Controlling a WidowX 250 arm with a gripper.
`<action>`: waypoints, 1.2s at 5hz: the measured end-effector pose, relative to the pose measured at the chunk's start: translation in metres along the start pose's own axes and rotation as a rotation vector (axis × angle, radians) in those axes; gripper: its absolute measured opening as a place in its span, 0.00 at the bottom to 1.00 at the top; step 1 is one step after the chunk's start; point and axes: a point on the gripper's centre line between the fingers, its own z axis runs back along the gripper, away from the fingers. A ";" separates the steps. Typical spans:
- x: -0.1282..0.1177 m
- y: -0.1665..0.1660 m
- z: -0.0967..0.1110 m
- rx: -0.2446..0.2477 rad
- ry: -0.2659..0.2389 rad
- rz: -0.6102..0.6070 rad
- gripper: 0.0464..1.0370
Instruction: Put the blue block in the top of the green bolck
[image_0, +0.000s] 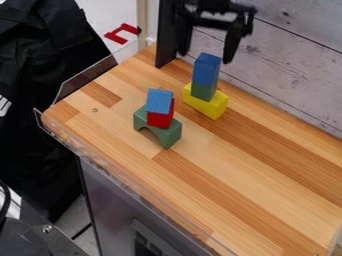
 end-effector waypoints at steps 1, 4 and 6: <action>-0.006 0.000 0.030 0.026 -0.063 -0.010 0.96; -0.060 -0.031 0.049 0.105 -0.105 -0.143 0.96; -0.068 -0.019 0.010 0.075 -0.031 -0.079 0.96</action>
